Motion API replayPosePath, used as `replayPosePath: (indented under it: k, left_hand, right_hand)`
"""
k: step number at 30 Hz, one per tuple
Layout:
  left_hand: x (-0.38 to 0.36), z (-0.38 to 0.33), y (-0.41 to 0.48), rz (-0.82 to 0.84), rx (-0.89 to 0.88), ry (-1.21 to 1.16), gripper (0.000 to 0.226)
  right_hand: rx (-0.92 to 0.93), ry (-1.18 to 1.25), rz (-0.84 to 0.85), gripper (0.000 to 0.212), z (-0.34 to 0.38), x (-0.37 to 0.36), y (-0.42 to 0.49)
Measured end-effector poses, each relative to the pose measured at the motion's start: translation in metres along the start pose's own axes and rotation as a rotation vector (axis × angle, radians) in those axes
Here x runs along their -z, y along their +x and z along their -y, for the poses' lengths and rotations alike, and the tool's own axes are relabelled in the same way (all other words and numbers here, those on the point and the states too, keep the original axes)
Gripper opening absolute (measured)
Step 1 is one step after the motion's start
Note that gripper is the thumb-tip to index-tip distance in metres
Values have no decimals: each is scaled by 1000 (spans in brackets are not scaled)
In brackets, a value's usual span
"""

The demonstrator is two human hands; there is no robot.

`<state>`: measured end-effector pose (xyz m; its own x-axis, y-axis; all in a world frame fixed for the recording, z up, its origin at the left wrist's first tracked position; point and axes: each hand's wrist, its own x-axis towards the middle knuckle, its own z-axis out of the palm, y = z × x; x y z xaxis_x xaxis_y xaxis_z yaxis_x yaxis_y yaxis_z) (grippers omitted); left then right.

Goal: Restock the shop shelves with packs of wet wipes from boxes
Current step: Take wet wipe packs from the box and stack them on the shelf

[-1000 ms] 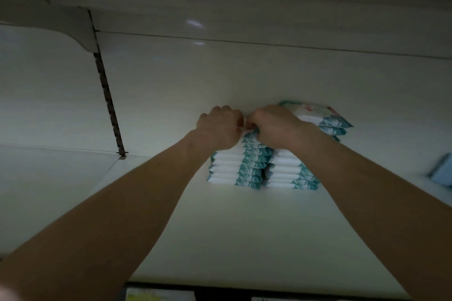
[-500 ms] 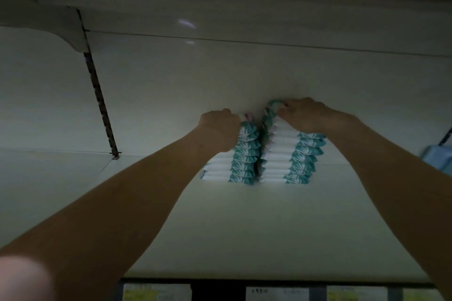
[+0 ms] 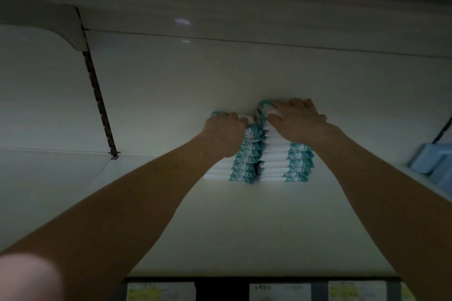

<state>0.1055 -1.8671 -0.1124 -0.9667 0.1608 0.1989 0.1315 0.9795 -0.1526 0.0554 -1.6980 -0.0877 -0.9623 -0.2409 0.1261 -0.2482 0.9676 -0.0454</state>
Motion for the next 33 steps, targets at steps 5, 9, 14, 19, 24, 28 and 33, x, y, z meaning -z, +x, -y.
replayPosePath:
  k: [5,9,14,19,24,28,33]
  left_hand:
    - [3,-1,6,186,55,-83,56]
    - [-3,-5,6,143,96,-19,60]
    - [-1,-4,5,151,80,0,61]
    - [8,-7,-1,144,101,-7,64]
    - [22,-12,-14,60,159,-48,59]
    - [38,-20,-33,-91,299,-180,50]
    - [30,-25,-92,-223,641,-620,45]
  right_hand:
    - [-45,18,25,58,5,7,-7]
    - [-71,23,29,57,6,6,-11]
    - [-65,19,5,57,4,4,-10]
    - [-38,-29,23,59,2,9,-7]
    - [34,-2,-26,59,4,22,-9]
    - [272,248,-188,43,28,30,-34]
    - [457,627,-87,30,75,22,-93]
